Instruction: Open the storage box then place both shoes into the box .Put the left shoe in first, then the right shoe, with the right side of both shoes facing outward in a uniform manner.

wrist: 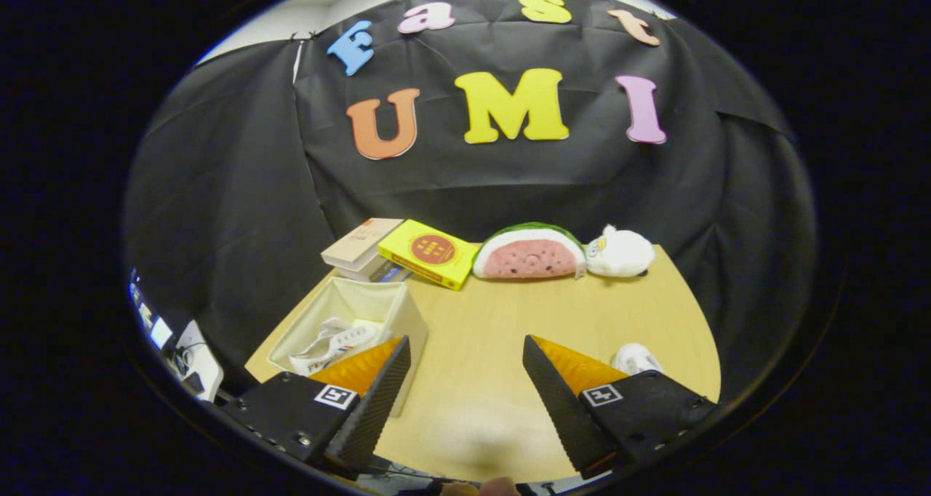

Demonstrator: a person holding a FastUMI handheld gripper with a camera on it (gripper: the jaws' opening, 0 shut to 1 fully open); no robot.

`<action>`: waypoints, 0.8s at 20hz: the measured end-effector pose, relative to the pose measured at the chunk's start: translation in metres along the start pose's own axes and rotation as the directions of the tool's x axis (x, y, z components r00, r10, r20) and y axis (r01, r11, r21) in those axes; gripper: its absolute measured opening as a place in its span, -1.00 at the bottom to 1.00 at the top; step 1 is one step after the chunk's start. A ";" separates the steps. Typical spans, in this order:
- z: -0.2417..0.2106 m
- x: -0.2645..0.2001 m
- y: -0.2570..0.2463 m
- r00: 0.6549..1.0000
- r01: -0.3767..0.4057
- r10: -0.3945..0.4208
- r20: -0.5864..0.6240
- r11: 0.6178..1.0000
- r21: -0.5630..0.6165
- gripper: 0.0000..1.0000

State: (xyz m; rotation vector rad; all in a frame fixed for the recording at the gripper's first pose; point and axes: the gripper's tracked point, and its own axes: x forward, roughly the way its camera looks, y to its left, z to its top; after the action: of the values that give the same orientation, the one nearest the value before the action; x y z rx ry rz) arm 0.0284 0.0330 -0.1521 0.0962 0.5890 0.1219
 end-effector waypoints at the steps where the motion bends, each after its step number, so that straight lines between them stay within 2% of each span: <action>1: -0.003 -0.008 -0.028 1.000 0.025 -0.025 0.006 1.000 -0.006 0.93; 7: -0.054 -0.025 -0.172 0.980 0.195 -0.195 -0.043 0.981 -0.014 0.92; 13: -0.127 -0.015 -0.248 0.955 0.230 -0.230 -0.189 0.973 -0.020 0.93; 16: -0.147 -0.005 -0.271 0.944 0.238 -0.236 -0.230 0.971 -0.016 0.93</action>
State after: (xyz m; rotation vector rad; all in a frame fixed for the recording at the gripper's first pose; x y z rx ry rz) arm -0.0342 -0.2270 -0.3050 0.0217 0.8288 -0.1064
